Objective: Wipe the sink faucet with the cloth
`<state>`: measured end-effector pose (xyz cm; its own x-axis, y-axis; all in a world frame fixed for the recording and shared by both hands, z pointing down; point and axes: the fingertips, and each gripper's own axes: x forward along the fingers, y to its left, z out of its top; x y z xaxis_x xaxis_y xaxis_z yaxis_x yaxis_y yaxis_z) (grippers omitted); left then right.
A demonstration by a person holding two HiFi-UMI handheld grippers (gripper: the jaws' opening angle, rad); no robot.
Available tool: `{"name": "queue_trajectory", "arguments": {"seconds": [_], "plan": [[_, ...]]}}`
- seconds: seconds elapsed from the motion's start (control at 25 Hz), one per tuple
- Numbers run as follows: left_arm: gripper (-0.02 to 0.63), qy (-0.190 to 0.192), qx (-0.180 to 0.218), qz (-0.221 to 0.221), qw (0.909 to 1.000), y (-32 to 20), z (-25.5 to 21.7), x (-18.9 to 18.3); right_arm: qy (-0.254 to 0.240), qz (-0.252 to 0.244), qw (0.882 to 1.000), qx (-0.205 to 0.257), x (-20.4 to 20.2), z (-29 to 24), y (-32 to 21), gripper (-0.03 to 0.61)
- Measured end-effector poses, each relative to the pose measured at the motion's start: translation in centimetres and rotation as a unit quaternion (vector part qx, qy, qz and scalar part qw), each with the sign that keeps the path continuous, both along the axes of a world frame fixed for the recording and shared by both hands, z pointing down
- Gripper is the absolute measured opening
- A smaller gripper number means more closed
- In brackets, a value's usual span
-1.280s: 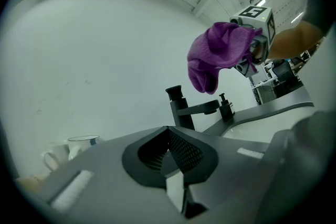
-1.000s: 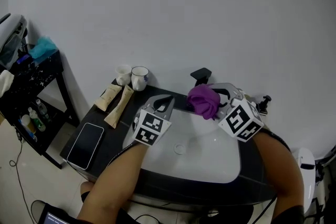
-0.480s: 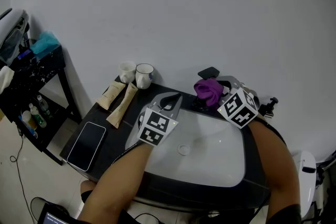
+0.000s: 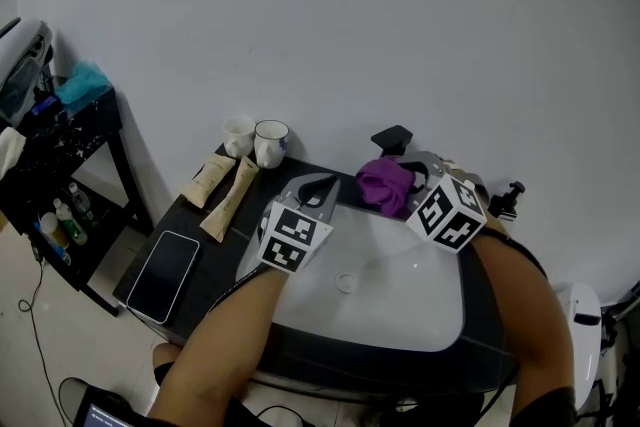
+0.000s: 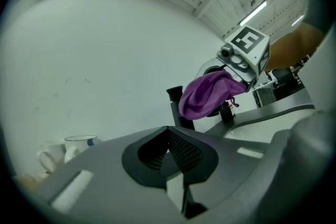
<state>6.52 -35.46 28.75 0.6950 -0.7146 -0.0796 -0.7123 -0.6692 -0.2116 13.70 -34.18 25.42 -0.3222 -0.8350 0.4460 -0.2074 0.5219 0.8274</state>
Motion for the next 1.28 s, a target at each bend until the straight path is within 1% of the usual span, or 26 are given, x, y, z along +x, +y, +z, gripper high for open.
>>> {"name": "queue_trajectory", "arguments": {"seconds": [0.16,0.36,0.44,0.56,0.64,0.68,0.76,0.84,0.92,1.0,1.04,1.16,1.28], "plan": [[0.017,-0.001,-0.005,-0.004,1.0,0.0,0.2,-0.2,0.007,-0.023,1.0,-0.004,-1.2,0.2,2.2,0.054],[0.017,0.001,-0.01,-0.009,0.9999,0.0,0.3,-0.7,0.02,-0.077,0.996,-0.048,-2.6,1.2,6.8,0.058],[0.017,0.004,-0.013,-0.011,0.9999,-0.1,0.3,-0.8,0.034,-0.09,0.994,-0.051,-2.5,1.8,8.3,0.058],[0.017,0.006,-0.014,-0.012,0.9998,-0.1,0.2,-0.9,0.031,-0.087,0.993,-0.068,-1.6,3.2,9.5,0.058],[0.017,0.006,-0.014,-0.012,0.9998,-0.1,0.2,-0.9,0.027,-0.074,0.995,-0.066,-0.7,4.5,9.1,0.058],[0.017,0.006,-0.014,-0.011,0.9998,-0.1,0.2,-0.8,0.019,-0.061,0.996,-0.054,-0.1,4.9,8.5,0.058],[0.017,0.007,-0.016,-0.007,0.9998,0.0,0.1,-0.7,-0.013,-0.024,1.0,-0.004,0.9,5.0,6.4,0.06],[0.017,0.01,-0.018,-0.003,0.9998,-0.1,0.1,-0.5,-0.053,0.018,0.997,0.052,1.9,4.9,3.9,0.063],[0.017,0.014,-0.02,-0.003,0.9997,-0.2,0.1,-0.4,-0.073,0.056,0.99,0.104,2.7,4.9,1.7,0.063],[0.017,0.02,-0.019,-0.005,0.9996,-0.4,0.0,-0.6,-0.084,0.094,0.98,0.153,3.4,4.6,-0.2,0.068],[0.017,0.026,-0.02,-0.004,0.9995,-0.5,-0.1,-0.6,-0.092,0.114,0.974,0.171,3.8,4.5,-1.1,0.074],[0.017,0.044,-0.027,0.004,0.9987,-0.5,-0.3,-0.5,-0.123,0.159,0.961,0.189,4.5,4.6,-3.0,0.08],[0.017,0.053,-0.027,0.012,0.9981,-0.3,-0.6,-0.3,-0.139,0.184,0.955,0.186,4.4,4.7,-3.7,0.077]]}}
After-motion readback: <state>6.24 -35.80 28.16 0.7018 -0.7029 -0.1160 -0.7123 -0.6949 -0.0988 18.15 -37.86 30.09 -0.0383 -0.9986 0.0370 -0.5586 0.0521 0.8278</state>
